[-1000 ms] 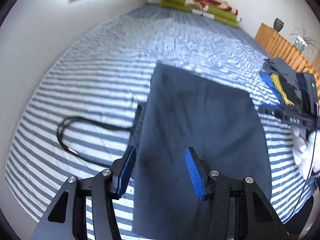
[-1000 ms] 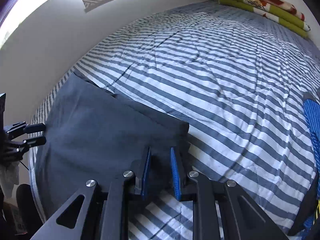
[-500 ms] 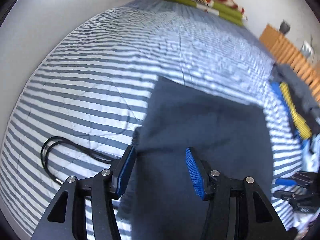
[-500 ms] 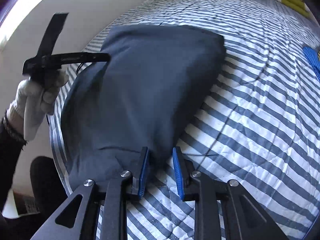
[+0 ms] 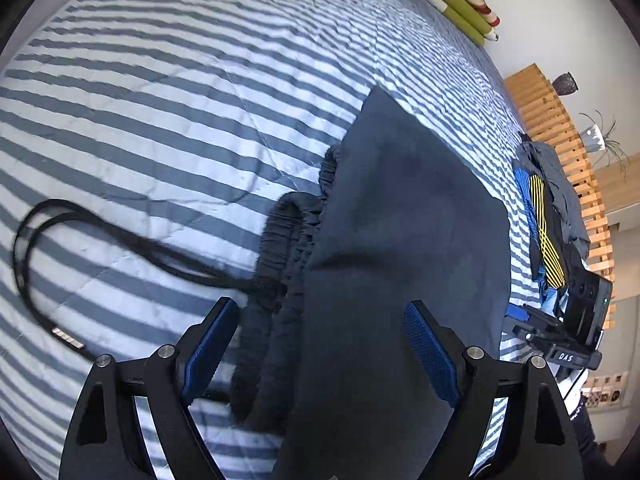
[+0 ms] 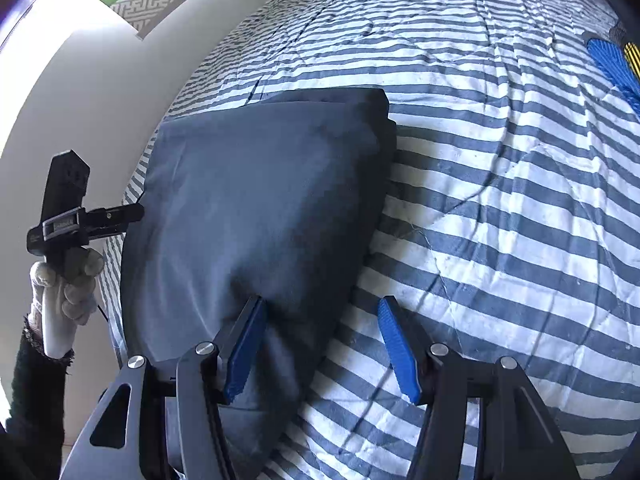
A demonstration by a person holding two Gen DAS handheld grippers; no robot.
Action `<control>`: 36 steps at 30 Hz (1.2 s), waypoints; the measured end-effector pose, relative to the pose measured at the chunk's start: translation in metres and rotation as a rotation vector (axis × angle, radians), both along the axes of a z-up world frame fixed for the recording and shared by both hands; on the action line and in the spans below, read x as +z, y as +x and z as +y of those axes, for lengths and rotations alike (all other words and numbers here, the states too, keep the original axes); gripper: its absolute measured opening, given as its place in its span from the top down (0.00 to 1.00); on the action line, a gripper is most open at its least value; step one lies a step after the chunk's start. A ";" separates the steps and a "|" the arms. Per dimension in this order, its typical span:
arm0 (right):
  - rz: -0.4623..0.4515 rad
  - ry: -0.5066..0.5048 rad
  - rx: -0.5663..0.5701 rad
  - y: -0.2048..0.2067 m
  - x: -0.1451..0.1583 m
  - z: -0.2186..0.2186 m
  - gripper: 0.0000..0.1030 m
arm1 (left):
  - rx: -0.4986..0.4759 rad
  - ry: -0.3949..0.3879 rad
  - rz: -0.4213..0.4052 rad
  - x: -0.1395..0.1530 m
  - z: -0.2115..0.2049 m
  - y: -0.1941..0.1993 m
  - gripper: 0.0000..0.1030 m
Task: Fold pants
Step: 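Grasp the folded trousers with the left gripper and lift them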
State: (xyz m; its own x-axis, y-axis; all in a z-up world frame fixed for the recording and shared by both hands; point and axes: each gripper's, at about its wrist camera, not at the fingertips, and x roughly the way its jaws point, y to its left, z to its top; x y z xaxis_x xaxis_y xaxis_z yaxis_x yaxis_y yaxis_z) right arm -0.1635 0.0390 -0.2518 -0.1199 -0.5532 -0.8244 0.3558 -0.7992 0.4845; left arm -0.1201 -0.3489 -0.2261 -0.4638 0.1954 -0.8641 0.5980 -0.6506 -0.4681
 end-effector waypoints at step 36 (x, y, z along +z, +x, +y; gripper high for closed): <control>-0.048 -0.117 -0.125 -0.031 -0.008 -0.020 0.71 | -0.001 -0.151 -0.054 -0.003 0.021 -0.027 0.29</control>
